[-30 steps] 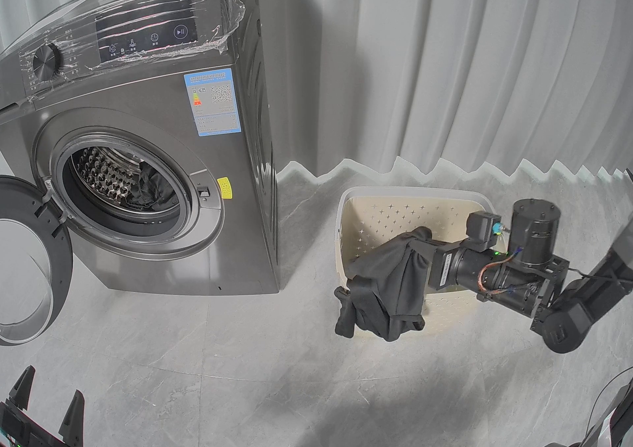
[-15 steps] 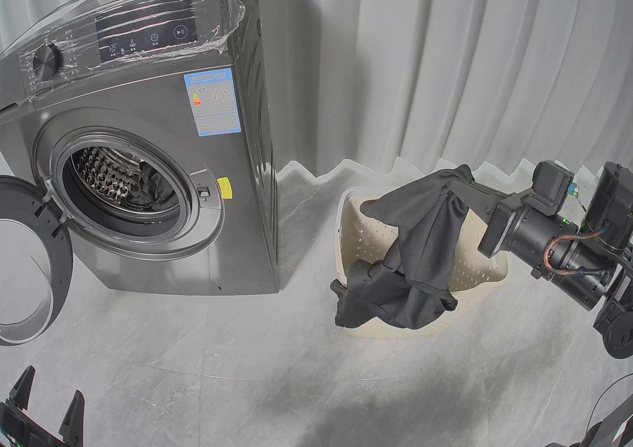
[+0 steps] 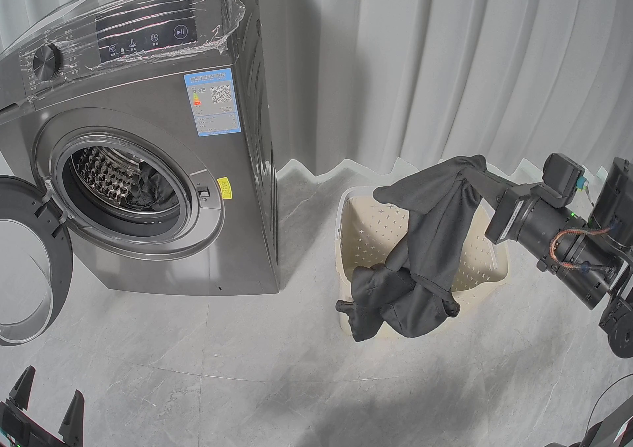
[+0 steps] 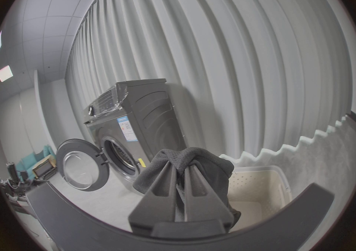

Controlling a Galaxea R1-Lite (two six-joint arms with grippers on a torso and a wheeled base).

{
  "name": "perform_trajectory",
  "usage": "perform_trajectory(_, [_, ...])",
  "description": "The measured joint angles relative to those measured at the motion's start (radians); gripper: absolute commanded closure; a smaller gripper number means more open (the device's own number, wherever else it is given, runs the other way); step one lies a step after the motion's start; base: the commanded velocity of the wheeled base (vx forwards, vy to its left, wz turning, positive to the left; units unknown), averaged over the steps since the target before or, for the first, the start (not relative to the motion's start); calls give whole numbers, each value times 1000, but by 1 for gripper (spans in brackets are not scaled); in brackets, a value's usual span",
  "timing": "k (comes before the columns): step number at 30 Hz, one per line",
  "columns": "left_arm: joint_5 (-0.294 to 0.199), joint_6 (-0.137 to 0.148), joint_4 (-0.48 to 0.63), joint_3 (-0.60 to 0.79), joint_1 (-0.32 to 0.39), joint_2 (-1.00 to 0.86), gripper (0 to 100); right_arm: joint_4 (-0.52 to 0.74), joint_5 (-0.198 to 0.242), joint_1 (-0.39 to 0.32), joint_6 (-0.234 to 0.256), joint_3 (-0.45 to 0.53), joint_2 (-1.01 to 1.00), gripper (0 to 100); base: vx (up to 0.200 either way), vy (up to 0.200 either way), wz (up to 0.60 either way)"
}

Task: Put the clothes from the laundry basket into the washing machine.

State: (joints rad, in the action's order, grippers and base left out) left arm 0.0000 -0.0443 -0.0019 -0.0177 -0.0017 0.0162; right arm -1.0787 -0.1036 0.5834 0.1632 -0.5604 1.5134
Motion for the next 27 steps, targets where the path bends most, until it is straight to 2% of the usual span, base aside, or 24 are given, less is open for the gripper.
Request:
perform_trajectory(5, [0, 0, 0, 0, 0, 0, 0, 4, -90, 5, -48, -10, -3, 100, 0, 0, 0])
perform_trajectory(7, [0, 0, 0, 0, 0, 0, 0, 9, -104, 16, -54, -13, -6, 100, 0, 0, 0])
perform_trajectory(16, [0, 0, 0, 0, 0, 0, 0, 35, -127, 40, -55, -9, -30, 100, -200, 0, 0])
perform_trajectory(22, [0, 0, 1, 0, 0, 0, 0, 33, -152, 53, -52, -6, -40, 100, 0, 0, 0])
perform_trajectory(27, [0, -1, 1, 0, -1, 0, 0, 29, -151, 61, -47, -3, -42, 100, 0, 200, 0])
